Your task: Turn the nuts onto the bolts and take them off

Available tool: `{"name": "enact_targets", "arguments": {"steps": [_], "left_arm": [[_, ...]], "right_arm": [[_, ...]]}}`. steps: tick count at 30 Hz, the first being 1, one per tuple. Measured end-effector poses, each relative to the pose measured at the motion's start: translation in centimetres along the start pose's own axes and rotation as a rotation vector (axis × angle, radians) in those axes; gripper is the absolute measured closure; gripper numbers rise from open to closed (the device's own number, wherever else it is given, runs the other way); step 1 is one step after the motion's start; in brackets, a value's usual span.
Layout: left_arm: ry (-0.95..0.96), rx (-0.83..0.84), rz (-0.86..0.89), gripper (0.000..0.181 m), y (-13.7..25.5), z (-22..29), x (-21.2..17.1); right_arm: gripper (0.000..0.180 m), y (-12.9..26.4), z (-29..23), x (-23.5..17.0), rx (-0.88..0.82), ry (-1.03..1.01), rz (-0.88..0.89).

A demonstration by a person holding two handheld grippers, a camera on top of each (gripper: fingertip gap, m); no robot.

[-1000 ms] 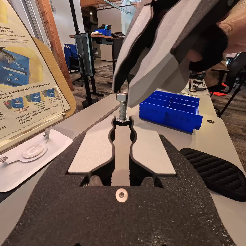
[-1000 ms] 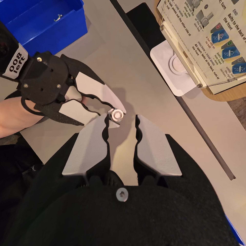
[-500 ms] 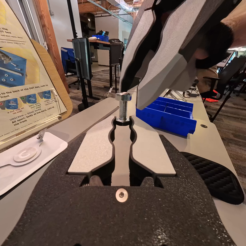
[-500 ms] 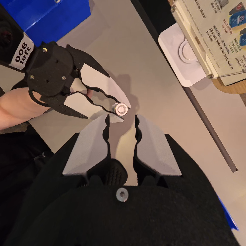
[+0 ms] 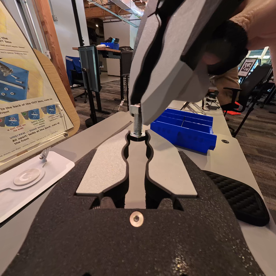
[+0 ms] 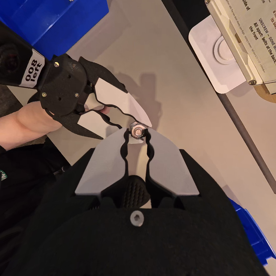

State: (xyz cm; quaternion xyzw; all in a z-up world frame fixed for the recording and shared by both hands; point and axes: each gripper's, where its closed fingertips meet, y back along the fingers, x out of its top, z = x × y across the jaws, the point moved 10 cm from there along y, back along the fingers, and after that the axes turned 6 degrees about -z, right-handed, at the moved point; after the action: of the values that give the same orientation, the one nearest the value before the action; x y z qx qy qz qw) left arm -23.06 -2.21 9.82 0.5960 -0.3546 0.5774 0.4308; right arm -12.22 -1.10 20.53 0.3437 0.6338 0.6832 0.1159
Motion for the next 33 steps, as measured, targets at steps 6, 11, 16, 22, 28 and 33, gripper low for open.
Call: {"name": "enact_targets", "arguments": {"steps": [6,11,16,22,28,33], "left_arm": [[0.004,-0.014,-0.025,0.162,-0.2,0.0,-0.2],[-0.011,-0.003,-0.043,0.162,-0.2,0.0,-0.2],[-0.021,0.008,-0.065,0.162,-0.3,0.0,-0.3],[-0.008,0.001,-0.047,0.162,-0.2,0.0,-0.1],[0.012,-0.006,-0.040,0.162,0.1,-0.2,-0.1],[0.020,-0.007,-0.044,0.162,0.2,-0.4,-0.1]], "right_arm": [[0.162,-0.2,-0.2,0.2,-0.034,0.004,-0.038],[0.162,-0.4,-0.5,0.3,-0.057,0.016,-0.057],[0.162,-0.7,-0.4,0.4,-0.056,0.017,-0.065],[0.147,-0.9,-0.4,0.5,-0.099,0.006,-0.047],[0.148,-0.7,-0.3,0.2,-0.098,0.003,-0.077],[0.148,-0.1,0.0,-0.6,-0.073,-0.005,-0.093]]}}
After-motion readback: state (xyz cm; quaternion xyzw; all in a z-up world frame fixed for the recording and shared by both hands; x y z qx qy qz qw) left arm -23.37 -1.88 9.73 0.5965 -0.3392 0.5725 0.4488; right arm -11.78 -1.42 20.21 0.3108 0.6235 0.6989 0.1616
